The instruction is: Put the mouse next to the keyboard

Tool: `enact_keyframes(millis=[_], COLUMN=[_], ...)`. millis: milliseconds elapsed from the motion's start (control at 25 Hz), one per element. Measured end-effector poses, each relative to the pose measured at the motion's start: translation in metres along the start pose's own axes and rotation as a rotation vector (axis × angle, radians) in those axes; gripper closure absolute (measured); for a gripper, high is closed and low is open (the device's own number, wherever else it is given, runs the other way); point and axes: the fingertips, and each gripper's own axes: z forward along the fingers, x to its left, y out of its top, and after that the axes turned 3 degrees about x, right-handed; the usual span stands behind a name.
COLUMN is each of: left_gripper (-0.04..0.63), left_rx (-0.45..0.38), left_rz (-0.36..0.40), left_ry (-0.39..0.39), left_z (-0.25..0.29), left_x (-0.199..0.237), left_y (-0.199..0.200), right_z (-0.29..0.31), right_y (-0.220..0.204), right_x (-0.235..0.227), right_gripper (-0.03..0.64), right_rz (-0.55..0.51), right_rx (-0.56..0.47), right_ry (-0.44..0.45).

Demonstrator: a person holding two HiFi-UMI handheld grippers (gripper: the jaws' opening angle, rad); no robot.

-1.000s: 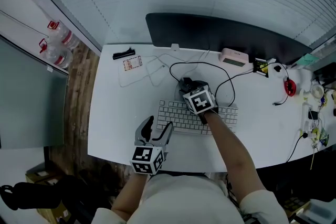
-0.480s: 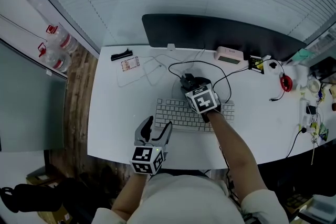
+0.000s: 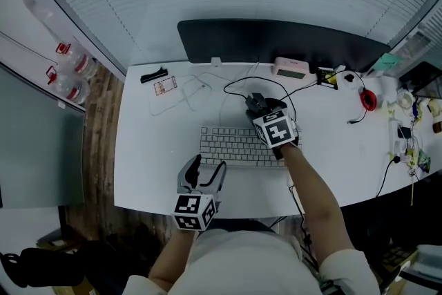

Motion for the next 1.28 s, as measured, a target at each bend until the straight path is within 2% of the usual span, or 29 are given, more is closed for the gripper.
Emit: enact_keyframes(millis=[560, 1000, 1280], left_gripper=[0.302, 0.302, 0.302], left_rx=[0.016, 0.038, 0.048], left_rz=[0.036, 0.064, 0.084], left_ry=[-0.047, -0.116, -0.151], left_z=[-0.011, -0.003, 0.001], left_x=[-0.019, -0.053, -0.073], left_y=[-0.008, -0.016, -0.020], right_z=[-0.060, -0.107, -0.127], right_y=[-0.048, -0.119, -0.159], right_x=[-0.059, -0.106, -0.123], right_gripper=[0.321, 0.322, 0.321], right_rz=[0.113, 0.245, 0.284], right_rx=[-0.011, 0.017, 0.042], right_ry=[-0.155, -0.287, -0.340])
